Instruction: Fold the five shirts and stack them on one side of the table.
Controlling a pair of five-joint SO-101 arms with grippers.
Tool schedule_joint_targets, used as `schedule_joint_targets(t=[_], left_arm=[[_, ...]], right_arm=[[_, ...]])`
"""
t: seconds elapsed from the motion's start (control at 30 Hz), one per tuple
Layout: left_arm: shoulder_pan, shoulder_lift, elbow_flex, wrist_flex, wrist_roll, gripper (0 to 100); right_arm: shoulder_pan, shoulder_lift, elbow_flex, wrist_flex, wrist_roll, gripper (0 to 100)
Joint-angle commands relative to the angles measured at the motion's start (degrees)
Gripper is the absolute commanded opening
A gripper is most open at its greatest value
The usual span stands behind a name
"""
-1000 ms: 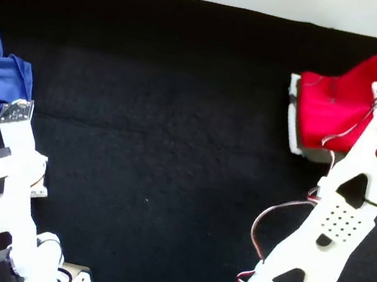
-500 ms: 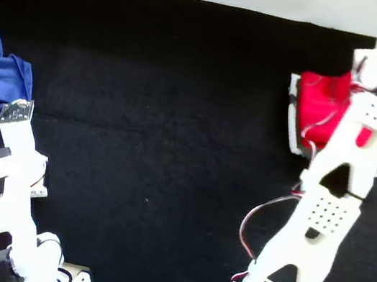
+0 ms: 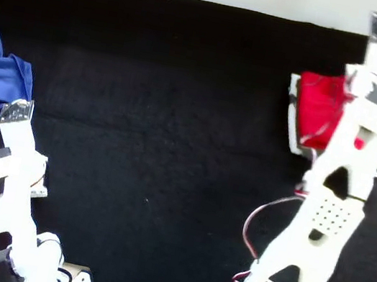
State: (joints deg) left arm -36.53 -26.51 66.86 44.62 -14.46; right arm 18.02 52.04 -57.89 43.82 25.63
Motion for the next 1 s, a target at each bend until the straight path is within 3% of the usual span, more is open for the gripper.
schedule_joint_targets(t=[0.0,0.3,0.63,0.8,0.97], left_arm=[[-0.22,-0.13,0.13,-1.76,0.53,1],[-0.22,-0.13,0.13,-1.76,0.53,1],[-0.22,-0.13,0.13,-1.76,0.53,1],[-0.22,-0.13,0.13,-1.76,0.53,1],[-0.22,-0.13,0.13,-1.76,0.53,1]], right_arm=[[3.82,-0.84,3.56,-9.54,0.62,0.5],[6.73,-0.84,17.63,-22.29,0.62,0.5],[6.81,-1.8,20.0,-23.25,0.26,0.5],[6.73,-5.05,12.88,-16.75,-0.97,0.5],[6.37,-8.04,2.86,-5.67,-9.76,4.3]])
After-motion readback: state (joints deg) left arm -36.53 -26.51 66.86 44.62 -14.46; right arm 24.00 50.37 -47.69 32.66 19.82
